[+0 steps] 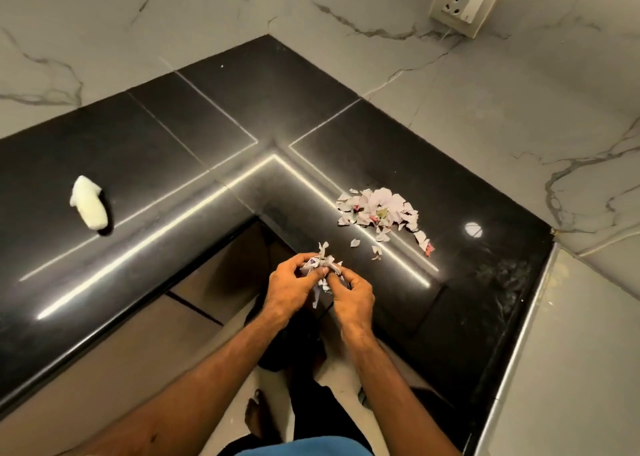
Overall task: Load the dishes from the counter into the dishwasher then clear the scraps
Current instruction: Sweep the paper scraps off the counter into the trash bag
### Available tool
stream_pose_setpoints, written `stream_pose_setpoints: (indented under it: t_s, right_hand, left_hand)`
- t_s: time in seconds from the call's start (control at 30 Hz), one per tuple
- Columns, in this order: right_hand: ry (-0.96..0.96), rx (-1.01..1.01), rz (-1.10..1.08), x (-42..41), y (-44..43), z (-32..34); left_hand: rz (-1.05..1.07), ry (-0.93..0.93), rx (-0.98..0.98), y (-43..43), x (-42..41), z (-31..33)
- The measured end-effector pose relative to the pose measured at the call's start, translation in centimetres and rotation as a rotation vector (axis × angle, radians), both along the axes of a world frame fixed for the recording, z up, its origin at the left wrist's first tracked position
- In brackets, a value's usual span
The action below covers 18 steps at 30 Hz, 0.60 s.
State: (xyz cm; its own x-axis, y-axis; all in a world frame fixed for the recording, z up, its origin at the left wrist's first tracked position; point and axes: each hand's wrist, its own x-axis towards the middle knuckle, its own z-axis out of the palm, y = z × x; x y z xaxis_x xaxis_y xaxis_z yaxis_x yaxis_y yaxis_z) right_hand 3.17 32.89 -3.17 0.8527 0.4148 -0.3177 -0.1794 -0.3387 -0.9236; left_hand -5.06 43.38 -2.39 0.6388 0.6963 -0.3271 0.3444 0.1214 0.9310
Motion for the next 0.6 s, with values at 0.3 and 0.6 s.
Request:
stream_pose_setpoints:
  t_s: [0.3, 0.6]
  right_hand:
    - [0.053, -0.188, 0.221, -4.2, 2.1, -5.1]
    - [0.338, -0.337, 0.272, -3.6, 5.2, -16.5]
  left_hand:
    - [0.181, 0.112, -0.028, -0.2, -5.8, -5.2]
    - [0.258, 0.317, -0.209, 0.9, -5.0, -18.2]
